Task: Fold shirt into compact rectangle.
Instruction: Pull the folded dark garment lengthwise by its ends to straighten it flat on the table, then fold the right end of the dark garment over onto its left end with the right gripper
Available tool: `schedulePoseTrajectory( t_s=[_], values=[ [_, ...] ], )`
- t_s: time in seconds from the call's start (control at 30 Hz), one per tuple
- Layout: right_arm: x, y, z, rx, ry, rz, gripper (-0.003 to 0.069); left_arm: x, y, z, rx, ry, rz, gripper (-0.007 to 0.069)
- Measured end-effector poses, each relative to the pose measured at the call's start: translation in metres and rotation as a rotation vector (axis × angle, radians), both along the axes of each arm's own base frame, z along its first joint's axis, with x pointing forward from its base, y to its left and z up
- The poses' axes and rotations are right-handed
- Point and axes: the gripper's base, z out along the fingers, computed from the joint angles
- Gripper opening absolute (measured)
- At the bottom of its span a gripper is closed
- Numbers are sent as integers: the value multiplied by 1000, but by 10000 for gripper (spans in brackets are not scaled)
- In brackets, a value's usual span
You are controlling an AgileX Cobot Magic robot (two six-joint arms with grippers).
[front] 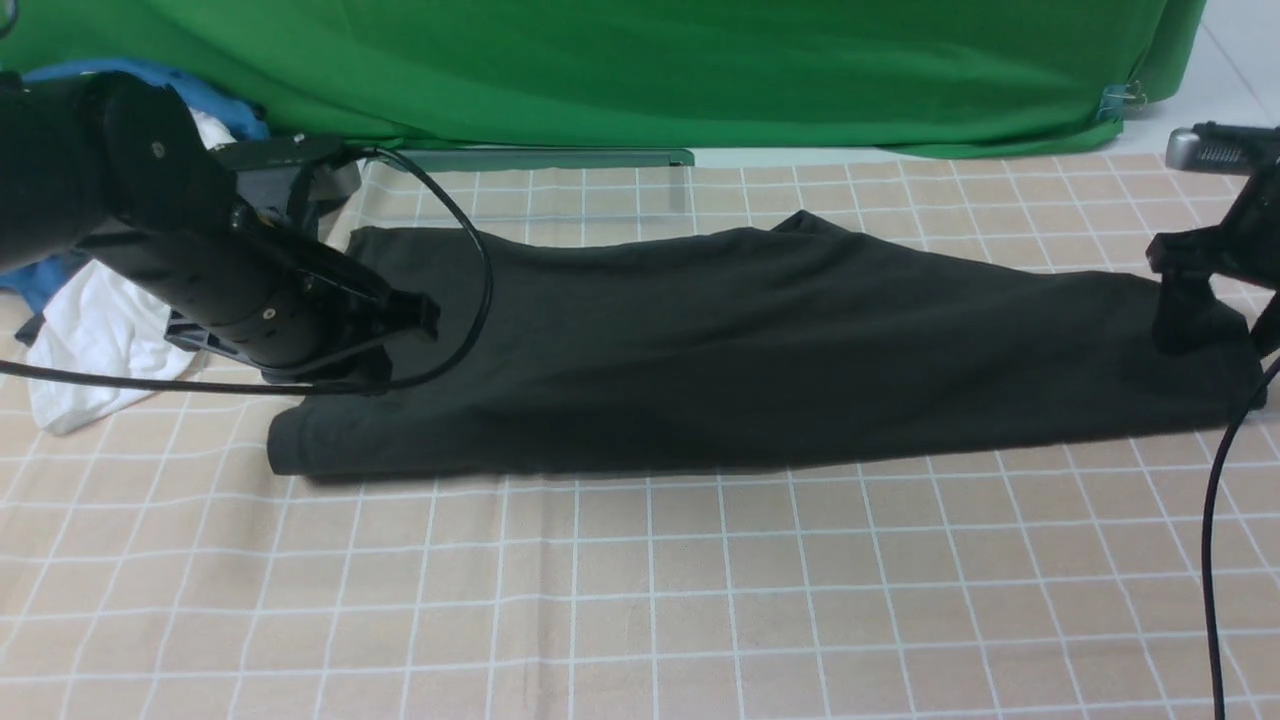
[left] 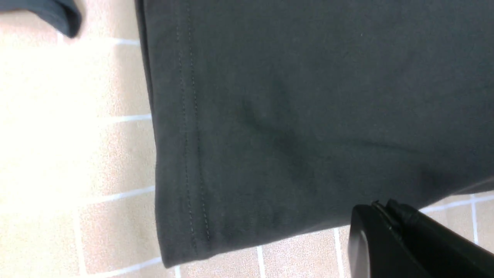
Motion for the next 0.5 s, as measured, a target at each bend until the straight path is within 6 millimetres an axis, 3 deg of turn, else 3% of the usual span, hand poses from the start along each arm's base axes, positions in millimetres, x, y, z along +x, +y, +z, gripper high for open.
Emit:
schedulePoseTrajectory(
  t_s=[0.1,0.2,0.37,0.4,0.5],
  values=[
    [2,1,-12,11,18,-2,601,1,0,1,-5,-13,4,19],
    [3,2,-17,21,22,16,489,0,0,2,-7,-16,5,19],
    [4,4,-16,27,12,76,129,0,0,2,-7,-16,4,19],
    [4,3,-15,22,15,89,93,0,0,2,-7,-16,4,19],
    [2,-4,-6,-20,32,99,87,-1,0,3,-7,-12,3,19]
  ],
)
